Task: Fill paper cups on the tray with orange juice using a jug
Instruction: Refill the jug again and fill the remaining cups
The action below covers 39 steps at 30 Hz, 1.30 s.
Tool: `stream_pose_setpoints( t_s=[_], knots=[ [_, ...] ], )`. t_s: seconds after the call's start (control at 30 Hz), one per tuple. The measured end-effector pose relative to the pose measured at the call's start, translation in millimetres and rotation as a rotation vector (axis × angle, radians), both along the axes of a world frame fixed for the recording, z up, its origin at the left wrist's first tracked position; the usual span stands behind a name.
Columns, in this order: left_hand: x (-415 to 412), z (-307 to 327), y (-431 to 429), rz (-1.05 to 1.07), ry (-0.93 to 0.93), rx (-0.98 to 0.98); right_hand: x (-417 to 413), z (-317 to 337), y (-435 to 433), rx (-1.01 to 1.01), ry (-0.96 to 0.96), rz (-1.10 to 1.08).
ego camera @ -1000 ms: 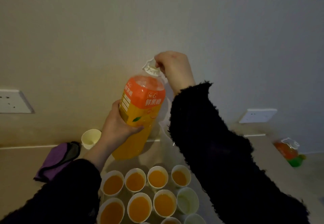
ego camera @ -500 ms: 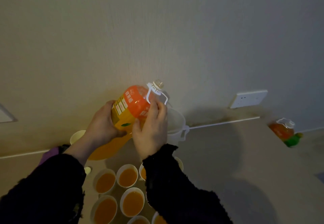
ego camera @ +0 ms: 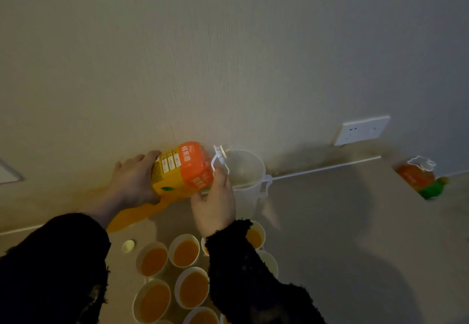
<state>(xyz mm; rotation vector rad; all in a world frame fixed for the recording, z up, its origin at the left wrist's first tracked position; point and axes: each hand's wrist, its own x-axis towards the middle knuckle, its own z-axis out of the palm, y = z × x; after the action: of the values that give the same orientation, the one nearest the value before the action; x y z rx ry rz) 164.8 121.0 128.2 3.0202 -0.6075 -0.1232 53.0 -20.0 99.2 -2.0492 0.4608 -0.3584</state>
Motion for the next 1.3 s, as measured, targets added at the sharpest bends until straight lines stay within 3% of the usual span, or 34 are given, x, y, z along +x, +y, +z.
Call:
stream_pose_setpoints(
  t_s=[0.43, 1.3],
  knots=[
    [8.6, 10.0, -2.0, -0.011, 0.061, 0.205, 3.9, -9.6, 4.5, 0.181, 0.067, 0.025],
    [19.4, 33.2, -15.8, -0.008, 0.13, 0.308, 13.0, -11.8, 4.2, 0.261, 0.038, 0.001]
  ],
)
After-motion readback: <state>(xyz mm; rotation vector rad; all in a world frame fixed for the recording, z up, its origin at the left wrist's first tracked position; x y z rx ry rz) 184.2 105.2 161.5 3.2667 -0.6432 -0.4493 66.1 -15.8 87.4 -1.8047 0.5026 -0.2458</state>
